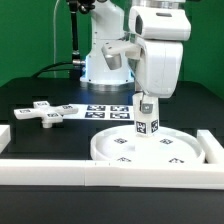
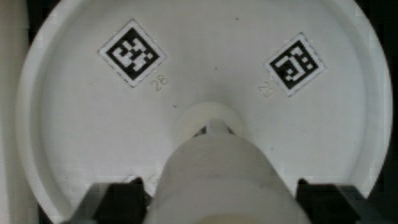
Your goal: Assemble round table
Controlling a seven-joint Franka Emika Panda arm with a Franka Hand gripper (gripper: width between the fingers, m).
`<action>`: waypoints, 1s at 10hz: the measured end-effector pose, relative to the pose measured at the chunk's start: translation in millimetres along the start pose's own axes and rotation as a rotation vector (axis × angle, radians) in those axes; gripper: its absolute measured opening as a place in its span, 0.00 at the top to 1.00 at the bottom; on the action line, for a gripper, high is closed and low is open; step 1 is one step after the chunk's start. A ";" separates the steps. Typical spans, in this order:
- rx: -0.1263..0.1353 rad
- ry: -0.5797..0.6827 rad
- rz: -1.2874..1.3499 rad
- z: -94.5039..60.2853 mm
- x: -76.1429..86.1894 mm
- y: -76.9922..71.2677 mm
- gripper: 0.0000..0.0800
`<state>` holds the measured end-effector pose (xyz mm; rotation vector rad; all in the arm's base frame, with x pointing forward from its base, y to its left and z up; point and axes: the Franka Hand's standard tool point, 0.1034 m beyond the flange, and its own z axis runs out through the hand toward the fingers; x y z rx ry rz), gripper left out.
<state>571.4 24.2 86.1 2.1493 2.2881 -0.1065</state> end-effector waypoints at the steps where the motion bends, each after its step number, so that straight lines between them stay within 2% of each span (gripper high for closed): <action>1: 0.001 0.000 0.016 0.1 -0.1 -0.2 0.49; 5: 0.009 0.001 0.158 0.5 -0.3 -1.9 0.49; 8: 0.027 0.003 0.521 0.8 1.7 -6.0 0.49; 10: 0.040 0.019 0.866 1.0 7.3 -7.2 0.49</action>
Offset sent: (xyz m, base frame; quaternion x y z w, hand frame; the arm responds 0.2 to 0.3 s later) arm 0.0000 0.0000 0.0000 0.0000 0.0000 0.0000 1.0000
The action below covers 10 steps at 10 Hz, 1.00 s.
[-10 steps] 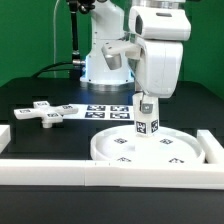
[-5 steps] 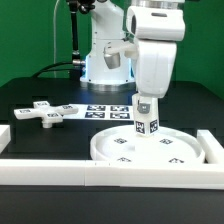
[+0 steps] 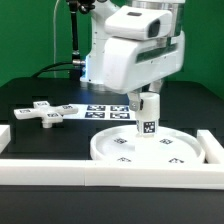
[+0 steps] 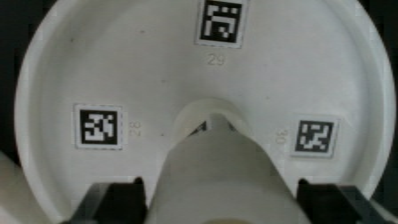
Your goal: Assemble round table
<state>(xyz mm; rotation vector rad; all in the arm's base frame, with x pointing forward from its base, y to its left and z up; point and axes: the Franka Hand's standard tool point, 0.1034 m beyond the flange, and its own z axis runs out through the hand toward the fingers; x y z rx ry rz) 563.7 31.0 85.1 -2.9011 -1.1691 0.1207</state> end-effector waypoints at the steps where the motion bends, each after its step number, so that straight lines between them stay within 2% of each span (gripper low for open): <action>1: 0.001 0.000 0.091 0.1 0.6 -0.9 0.49; 3: 0.005 -0.005 0.307 -0.6 3.4 -3.0 0.49; 4: -0.005 0.002 0.336 -1.7 6.6 -3.4 0.49; 8: 0.000 0.004 0.605 -1.2 7.2 -4.3 0.49; 9: 0.004 0.006 0.645 -1.1 7.0 -4.1 0.49; 10: 0.031 0.025 0.796 -0.4 4.9 -0.7 0.49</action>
Offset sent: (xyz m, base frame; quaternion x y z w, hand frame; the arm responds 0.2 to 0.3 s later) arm 0.0106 0.0048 0.0094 -0.0572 0.0157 0.1415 0.9882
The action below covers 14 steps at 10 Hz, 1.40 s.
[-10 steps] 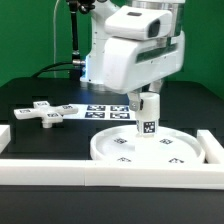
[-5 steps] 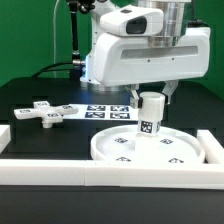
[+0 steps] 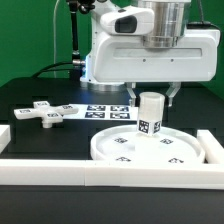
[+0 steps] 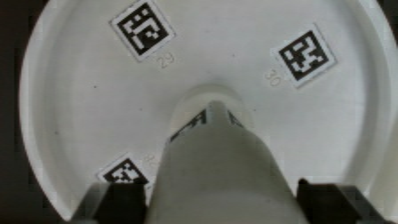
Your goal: Assemble round table
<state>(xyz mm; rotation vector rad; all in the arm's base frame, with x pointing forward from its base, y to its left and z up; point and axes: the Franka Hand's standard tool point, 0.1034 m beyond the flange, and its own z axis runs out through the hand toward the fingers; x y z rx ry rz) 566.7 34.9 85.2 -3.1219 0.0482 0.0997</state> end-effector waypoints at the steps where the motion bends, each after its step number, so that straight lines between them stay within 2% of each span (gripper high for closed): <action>1: 0.027 0.012 0.151 0.3 0.7 1.4 0.49; 4: 0.088 0.028 0.552 1.1 -0.6 1.2 0.49; 7: 0.127 -0.002 0.919 1.3 -0.8 1.4 0.49; 9: 0.136 -0.016 1.086 1.8 -0.9 -0.1 0.49; 12: 0.171 -0.061 1.417 3.4 -0.3 -6.5 0.49; 13: 0.177 -0.074 1.498 3.2 0.8 -8.5 0.49; 14: 0.169 -0.095 1.510 2.6 0.8 -10.4 0.49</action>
Offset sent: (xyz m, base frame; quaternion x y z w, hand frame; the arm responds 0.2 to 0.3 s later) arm -0.0120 -0.0019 -0.0049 0.0515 -0.0110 0.2809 0.9583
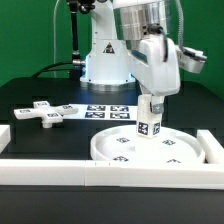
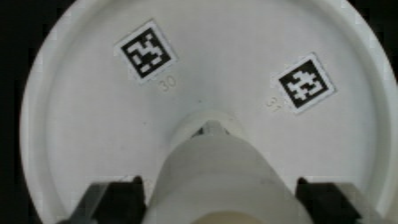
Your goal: Assemble round table
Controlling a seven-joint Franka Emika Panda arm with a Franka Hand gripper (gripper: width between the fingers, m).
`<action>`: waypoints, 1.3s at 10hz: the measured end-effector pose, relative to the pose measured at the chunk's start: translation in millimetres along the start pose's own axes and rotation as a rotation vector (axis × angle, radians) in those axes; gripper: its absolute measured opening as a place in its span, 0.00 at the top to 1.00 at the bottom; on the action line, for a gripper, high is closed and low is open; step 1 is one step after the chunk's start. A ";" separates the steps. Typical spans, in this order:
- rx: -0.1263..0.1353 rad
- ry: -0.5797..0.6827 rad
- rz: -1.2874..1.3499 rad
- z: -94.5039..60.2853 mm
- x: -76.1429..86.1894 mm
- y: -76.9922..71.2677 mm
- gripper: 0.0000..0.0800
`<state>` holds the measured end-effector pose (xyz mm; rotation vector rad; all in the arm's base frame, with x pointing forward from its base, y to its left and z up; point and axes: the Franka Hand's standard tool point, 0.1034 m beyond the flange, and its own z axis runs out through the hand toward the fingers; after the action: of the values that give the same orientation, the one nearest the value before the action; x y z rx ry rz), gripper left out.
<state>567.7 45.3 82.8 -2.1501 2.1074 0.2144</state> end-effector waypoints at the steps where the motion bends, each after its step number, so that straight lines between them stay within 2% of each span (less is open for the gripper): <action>1: 0.000 -0.001 0.003 0.0 0.1 -0.5 0.49; 2: -0.001 -0.001 -0.006 0.3 -0.2 -0.2 0.49; 3: -0.005 -0.001 -0.058 0.2 -0.1 0.3 0.29; 4: -0.038 -0.007 -0.152 -1.8 -0.5 2.6 0.22; 5: -0.045 -0.011 -0.231 -4.1 -1.1 1.6 0.20; 11: -0.043 -0.019 -0.716 -3.5 -0.6 1.5 0.19; 13: -0.059 0.010 -1.004 -4.3 2.7 0.3 0.19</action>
Offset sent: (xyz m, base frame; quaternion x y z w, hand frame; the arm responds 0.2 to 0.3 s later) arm 0.0012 -0.0112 0.0093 -0.0716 0.0240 -0.1970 0.9775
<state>567.5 41.9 86.5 -2.8985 0.8056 0.1475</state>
